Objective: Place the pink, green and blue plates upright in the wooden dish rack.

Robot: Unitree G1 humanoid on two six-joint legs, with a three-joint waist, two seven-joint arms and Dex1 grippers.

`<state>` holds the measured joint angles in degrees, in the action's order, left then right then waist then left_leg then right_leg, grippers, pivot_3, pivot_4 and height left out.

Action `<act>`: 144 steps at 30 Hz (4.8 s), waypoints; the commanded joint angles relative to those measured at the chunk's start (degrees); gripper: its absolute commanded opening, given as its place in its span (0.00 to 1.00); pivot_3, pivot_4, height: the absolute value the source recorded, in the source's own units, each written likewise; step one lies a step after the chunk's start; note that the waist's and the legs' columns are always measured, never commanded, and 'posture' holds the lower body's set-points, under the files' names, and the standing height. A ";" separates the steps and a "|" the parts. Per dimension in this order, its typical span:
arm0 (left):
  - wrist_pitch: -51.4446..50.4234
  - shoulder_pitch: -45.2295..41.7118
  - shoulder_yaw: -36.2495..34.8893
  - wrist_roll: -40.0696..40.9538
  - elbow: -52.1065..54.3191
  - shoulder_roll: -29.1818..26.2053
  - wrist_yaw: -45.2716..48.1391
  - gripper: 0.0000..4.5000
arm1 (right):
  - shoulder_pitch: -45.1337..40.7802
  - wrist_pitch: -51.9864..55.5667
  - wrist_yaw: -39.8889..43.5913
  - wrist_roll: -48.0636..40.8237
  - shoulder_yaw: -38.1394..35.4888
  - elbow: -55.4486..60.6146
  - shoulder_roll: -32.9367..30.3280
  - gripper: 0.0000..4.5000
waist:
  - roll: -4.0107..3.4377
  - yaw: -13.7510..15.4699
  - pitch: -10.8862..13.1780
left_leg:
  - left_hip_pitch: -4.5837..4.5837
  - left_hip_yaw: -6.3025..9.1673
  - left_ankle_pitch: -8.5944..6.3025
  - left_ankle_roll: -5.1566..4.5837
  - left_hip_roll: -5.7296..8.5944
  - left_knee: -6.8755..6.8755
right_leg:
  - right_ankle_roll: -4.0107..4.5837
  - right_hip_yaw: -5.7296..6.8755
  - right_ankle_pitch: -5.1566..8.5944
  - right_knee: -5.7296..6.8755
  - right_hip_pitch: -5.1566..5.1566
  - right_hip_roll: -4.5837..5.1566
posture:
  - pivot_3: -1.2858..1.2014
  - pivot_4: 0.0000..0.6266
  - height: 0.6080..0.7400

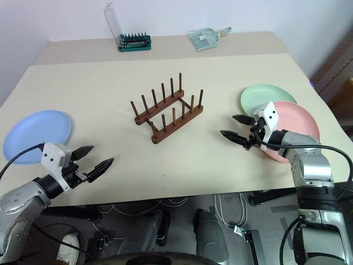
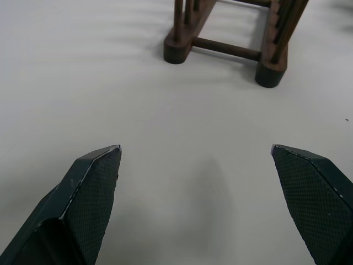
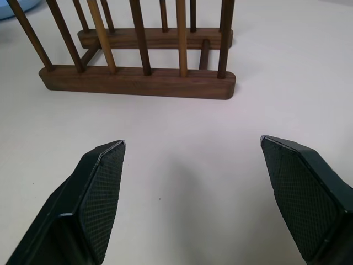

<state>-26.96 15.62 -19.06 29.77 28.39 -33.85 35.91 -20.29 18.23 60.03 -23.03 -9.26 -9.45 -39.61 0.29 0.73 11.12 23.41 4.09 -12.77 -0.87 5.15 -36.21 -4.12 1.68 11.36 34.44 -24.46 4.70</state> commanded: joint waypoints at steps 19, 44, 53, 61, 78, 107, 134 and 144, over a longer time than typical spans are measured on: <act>0.74 -3.78 8.74 -3.55 0.41 -0.32 0.51 1.00 | 4.19 4.08 -4.87 -2.29 -2.45 13.70 -0.94 0.88 | 0.00 0.13 0.00 | 0.02 -0.01 -0.01 0.02 0.00 0.01 | 0.00 0.00 0.00 -0.02 0.00 0.01 | 0.52 0.24 1.00; 8.75 -34.67 32.78 -20.37 -34.30 13.40 4.62 1.00 | 18.82 9.38 -17.31 -5.94 3.52 36.04 7.38 0.88 | -0.22 1.65 -0.53 | -0.02 -0.01 0.05 -0.08 0.02 -0.11 | -0.33 0.03 0.00 -0.06 0.14 0.01 | 0.52 0.24 1.00; 11.42 -34.67 32.41 -21.79 -36.47 14.55 5.73 0.17 | 21.86 9.28 -19.85 -5.96 4.32 38.49 8.49 0.90 | -0.34 1.61 -0.67 | -0.02 -0.01 0.07 -0.12 0.02 -0.09 | -0.34 0.04 -0.02 -0.08 0.15 0.01 | 0.52 0.24 1.00; 13.88 -35.00 33.94 -18.08 -32.17 9.01 20.94 0.17 | 26.36 8.72 -18.17 -4.27 2.80 37.81 4.35 0.90 | -0.38 1.56 -0.71 | -0.01 -0.02 0.07 -0.12 0.02 -0.08 | -0.32 0.04 0.01 -0.10 0.14 0.01 | 0.52 0.24 1.00; 16.62 -36.95 30.45 -19.78 -39.89 4.65 23.30 0.71 | 29.95 4.55 -18.20 -1.11 1.85 35.54 3.70 0.90 | -0.34 1.07 -0.73 | -0.06 -0.01 0.07 -0.13 -0.04 -0.07 | -0.34 0.05 0.01 -0.08 0.14 0.01 | 0.52 0.24 1.00; 8.20 -30.74 30.78 -21.57 -28.98 10.77 6.23 0.00 | 11.80 1.84 -26.67 17.85 12.82 16.73 6.98 0.01 | -0.35 0.09 -0.83 | -0.09 -0.06 0.06 -0.12 -0.06 -0.13 | -0.34 0.09 -0.03 -0.05 0.21 0.02 | 0.52 0.24 1.00; 9.86 -27.70 30.11 -13.81 -24.52 10.26 12.57 0.00 | 18.31 7.64 -18.77 7.56 -3.67 33.05 -1.11 0.29 | -0.37 0.28 -0.83 | -0.02 -0.11 0.07 -0.15 -0.06 -0.01 | -0.28 0.05 -0.13 -0.07 0.04 0.01 | 0.52 0.24 1.00; 9.15 -29.54 34.07 -11.60 -21.58 13.07 18.37 0.00 | 29.61 12.26 -25.65 9.04 -15.05 37.26 -1.37 0.98 | -0.33 1.83 -0.82 | 0.02 -0.13 0.01 -0.07 -0.08 -0.02 | -0.36 0.09 0.01 -0.19 0.10 0.07 | 0.52 0.24 1.00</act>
<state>-18.29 -12.31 13.89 16.52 4.34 -21.75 53.25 8.14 30.47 36.25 -15.21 -23.20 26.43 -41.91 -0.04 2.57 10.30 23.49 3.98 -12.74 -1.01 5.07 -36.23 -4.49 1.80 11.38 34.22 -24.36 4.79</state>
